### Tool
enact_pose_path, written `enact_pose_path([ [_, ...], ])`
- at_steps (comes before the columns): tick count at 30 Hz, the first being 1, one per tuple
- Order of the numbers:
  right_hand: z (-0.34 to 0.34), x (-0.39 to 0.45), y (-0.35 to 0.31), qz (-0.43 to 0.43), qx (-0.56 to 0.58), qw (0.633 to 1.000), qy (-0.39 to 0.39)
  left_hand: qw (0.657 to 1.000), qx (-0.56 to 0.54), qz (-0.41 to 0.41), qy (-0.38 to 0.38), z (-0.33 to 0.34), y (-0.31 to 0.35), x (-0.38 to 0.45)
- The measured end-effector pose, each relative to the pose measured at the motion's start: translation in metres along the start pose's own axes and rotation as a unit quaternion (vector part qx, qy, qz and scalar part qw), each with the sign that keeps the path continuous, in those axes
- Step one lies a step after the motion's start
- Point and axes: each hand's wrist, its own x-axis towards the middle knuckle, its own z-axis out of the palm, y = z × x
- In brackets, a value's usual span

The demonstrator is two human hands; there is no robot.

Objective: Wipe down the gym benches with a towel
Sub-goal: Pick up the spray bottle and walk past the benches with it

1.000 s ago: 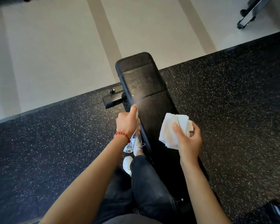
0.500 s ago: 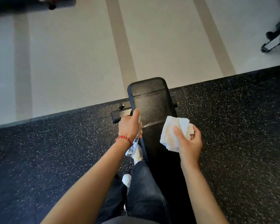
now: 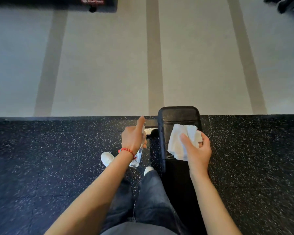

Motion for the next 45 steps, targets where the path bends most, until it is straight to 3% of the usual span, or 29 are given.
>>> enact_pose_path([
  [9,0.175,-0.030,-0.035,-0.027,-0.066,0.993,-0.097,0.996,-0.069,-0.024,0.051,-0.149,-0.023,0.081],
  [20,0.377,-0.085,-0.065,-0.095,-0.164,0.937,-0.294,0.948,-0.201,-0.083,0.234,-0.319,-0.057,0.130],
  [26,0.475,-0.106,-0.073,-0.117,-0.213,0.881,-0.406,0.897,-0.262,-0.118,0.334,-0.388,-0.078,0.143],
  [36,0.637,-0.156,-0.110,-0.172,-0.265,0.758,-0.571,0.751,-0.387,-0.152,0.513,-0.493,-0.093,0.164],
  [45,0.722,-0.231,-0.090,-0.181,-0.291,0.690,-0.638,0.677,-0.437,-0.179,0.564,-0.571,-0.136,0.164],
])
